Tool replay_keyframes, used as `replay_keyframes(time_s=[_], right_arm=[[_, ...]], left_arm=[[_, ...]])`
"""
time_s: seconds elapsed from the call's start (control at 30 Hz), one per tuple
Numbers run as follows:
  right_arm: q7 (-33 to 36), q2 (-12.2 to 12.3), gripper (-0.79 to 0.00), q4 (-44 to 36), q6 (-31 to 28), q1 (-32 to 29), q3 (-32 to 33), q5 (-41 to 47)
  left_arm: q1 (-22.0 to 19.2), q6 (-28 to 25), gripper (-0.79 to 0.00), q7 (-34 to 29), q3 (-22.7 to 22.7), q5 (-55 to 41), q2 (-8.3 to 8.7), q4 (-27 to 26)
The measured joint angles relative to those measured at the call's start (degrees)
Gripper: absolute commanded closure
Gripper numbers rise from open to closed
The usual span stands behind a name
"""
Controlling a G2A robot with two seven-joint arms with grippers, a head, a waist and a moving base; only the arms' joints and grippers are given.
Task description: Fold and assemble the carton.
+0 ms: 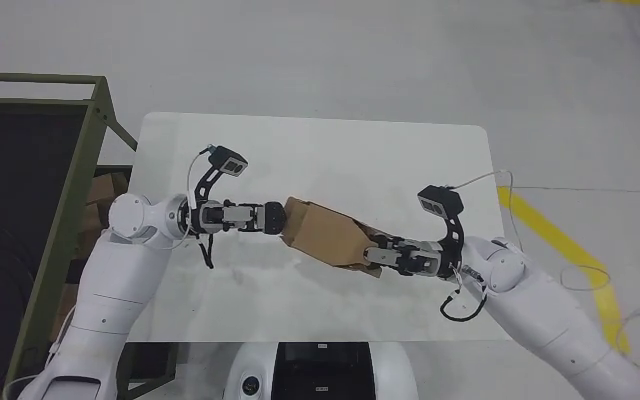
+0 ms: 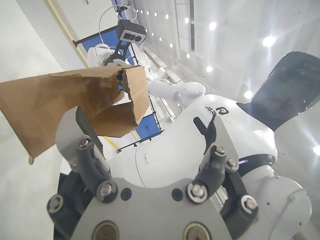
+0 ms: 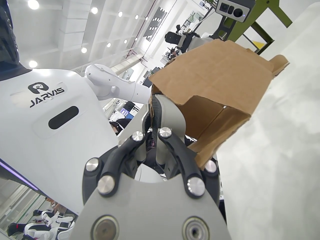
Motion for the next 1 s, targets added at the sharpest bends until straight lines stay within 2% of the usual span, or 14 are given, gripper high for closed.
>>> replay_keyframes(time_s=[0.33,1.0], right_arm=[[0.3,-0.3,0.0,-0.2,0.3,0.2,0.0,-0.3],[0.8,-0.7,0.0,0.0,0.8,0.0,0.3,-0.4]], left_arm=[[-1.6,-0.8,-0.785,0.9,3.1,0.8,-0.2,0.9],[-2.7,3.0,-0.785,-3.0,6.3,0.7,0.41,0.0]])
